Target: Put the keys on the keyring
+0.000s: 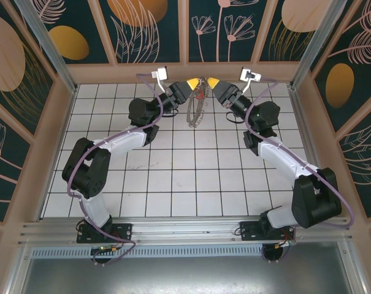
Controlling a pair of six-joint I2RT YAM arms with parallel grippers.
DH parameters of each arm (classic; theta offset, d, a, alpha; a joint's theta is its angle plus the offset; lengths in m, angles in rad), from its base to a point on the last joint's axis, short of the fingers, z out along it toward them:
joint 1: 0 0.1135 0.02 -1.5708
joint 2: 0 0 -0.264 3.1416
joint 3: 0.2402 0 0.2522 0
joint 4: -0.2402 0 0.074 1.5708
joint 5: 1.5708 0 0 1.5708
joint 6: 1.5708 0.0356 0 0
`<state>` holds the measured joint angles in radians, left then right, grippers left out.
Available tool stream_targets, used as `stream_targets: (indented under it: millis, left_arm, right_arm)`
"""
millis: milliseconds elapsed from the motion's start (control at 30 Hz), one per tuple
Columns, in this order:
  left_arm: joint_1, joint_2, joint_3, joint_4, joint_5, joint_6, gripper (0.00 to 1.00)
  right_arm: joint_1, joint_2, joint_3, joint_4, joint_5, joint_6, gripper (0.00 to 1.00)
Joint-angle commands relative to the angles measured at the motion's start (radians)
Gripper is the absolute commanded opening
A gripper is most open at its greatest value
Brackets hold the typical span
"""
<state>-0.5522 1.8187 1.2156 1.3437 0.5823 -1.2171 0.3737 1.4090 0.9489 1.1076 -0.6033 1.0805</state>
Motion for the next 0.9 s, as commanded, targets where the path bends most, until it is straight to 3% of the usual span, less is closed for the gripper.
stream_targets:
  millis: [0, 867]
  left_arm:
    - [-0.006, 0.007, 0.001, 0.086, -0.02, -0.016, 0.0]
    - [-0.006, 0.018, 0.004, 0.087, -0.017, -0.018, 0.0]
  right_arm:
    - [0.016, 0.019, 0.032, 0.069, 0.002, 0.013, 0.26]
    - [0.048, 0.088, 0.067, 0.094, -0.016, 0.034, 0.28]
